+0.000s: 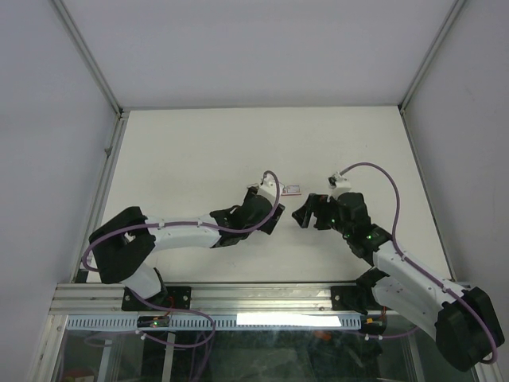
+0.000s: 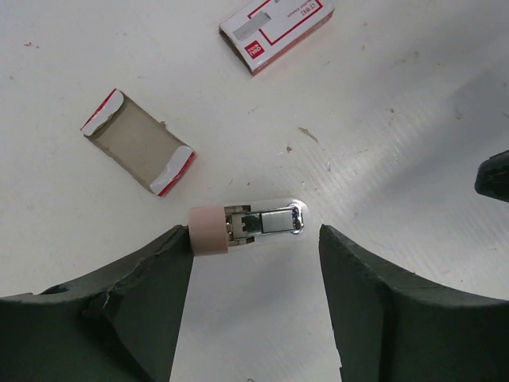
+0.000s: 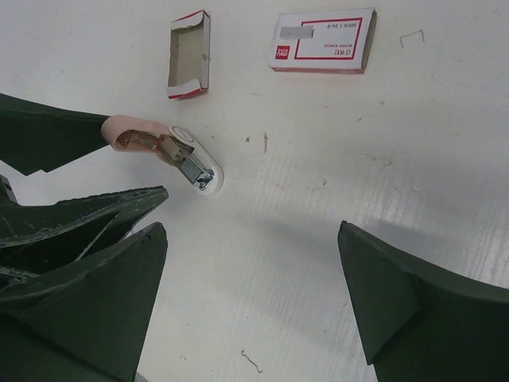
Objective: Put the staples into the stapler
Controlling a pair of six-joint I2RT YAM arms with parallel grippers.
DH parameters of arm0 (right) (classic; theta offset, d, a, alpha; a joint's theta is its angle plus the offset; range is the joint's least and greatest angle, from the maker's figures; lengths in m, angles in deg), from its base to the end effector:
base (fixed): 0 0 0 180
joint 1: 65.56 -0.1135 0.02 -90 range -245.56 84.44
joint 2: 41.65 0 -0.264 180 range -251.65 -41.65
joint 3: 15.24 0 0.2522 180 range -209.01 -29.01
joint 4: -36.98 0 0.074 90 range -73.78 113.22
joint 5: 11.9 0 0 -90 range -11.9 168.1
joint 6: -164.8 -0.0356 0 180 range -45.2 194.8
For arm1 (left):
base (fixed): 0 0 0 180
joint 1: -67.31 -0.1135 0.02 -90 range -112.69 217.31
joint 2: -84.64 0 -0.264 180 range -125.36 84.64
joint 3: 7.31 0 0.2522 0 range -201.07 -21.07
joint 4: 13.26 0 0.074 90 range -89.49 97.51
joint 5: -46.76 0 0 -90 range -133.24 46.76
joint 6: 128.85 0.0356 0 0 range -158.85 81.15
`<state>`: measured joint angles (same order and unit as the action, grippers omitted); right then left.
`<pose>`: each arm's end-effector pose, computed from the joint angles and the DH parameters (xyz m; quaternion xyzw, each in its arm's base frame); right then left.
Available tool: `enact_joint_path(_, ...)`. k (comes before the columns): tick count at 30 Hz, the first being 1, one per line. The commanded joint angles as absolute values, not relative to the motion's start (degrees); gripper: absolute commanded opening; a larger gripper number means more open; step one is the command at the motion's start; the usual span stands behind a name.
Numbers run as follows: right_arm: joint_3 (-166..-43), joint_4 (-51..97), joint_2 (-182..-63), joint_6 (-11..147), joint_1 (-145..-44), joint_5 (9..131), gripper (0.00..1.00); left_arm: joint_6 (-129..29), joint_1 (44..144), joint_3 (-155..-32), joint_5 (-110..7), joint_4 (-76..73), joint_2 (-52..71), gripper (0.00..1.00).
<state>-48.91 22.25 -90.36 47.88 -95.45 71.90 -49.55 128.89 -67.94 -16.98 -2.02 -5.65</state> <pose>0.1579 0.0952 0.1921 -0.0495 0.8628 0.2795 0.4184 0.1664 -0.2744 0.1833 0.2953 0.8405 -0.0718 0.4486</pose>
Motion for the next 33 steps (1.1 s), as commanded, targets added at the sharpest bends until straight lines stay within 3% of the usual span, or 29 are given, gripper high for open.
enact_joint_path(1, -49.31, 23.45, -88.89, 48.17, -95.78, 73.53, 0.92, -50.41, 129.62, -67.92, -19.98, -6.41, -4.66, 0.65)
enact_joint_path(26, -48.99, 21.17, -86.17, 48.82, -95.69, 76.77, 0.92, -51.66, 129.55, -67.77, -22.76, -8.02, -6.45, 0.64)
enact_joint_path(33, -53.24, 22.32, -89.92, 58.66, -95.71, 67.03, 0.94, -59.11, 124.94, -61.96, -28.42, -6.95, 10.16, 0.84)
